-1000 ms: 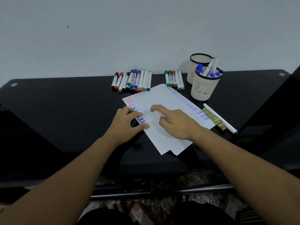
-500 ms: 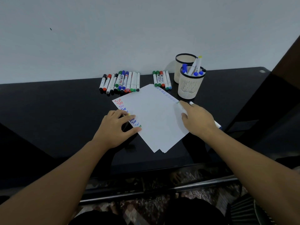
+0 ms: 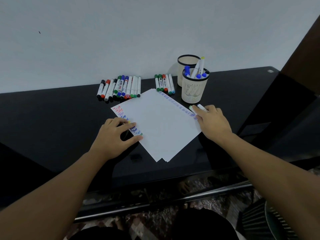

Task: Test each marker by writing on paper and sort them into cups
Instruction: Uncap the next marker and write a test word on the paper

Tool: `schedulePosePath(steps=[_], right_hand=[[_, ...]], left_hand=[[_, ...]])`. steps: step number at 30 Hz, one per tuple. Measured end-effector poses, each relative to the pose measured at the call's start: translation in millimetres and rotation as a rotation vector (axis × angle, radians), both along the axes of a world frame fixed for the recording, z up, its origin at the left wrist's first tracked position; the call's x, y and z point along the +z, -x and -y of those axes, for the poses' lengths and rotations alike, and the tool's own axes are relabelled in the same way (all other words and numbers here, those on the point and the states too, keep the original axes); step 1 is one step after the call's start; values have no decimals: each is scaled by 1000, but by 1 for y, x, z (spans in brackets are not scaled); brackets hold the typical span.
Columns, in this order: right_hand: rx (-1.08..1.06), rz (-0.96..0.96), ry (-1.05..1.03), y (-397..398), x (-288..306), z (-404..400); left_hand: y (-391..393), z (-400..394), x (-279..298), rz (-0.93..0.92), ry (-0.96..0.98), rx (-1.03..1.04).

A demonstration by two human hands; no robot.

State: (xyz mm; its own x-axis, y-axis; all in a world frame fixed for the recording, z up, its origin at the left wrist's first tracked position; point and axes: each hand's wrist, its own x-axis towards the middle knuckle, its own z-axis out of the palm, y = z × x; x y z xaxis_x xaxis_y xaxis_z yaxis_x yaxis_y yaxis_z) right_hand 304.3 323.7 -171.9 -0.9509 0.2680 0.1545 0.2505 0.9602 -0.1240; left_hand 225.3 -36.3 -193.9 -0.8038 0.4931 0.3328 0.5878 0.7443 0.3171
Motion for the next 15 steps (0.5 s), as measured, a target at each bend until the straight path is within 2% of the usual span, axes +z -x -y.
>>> schedulePosePath(steps=[6, 8, 11, 15], right_hand=[[4, -17, 4, 2, -4, 0], [3, -75, 2, 2, -4, 0], [15, -171, -105, 1, -2, 3], [45, -103, -220, 4, 5, 10]], left_hand=[[-1, 0, 1, 0, 4, 5], [-1, 0, 1, 4, 7, 5], [-1, 1, 2, 10, 7, 6], [-1, 0, 2, 13, -4, 7]])
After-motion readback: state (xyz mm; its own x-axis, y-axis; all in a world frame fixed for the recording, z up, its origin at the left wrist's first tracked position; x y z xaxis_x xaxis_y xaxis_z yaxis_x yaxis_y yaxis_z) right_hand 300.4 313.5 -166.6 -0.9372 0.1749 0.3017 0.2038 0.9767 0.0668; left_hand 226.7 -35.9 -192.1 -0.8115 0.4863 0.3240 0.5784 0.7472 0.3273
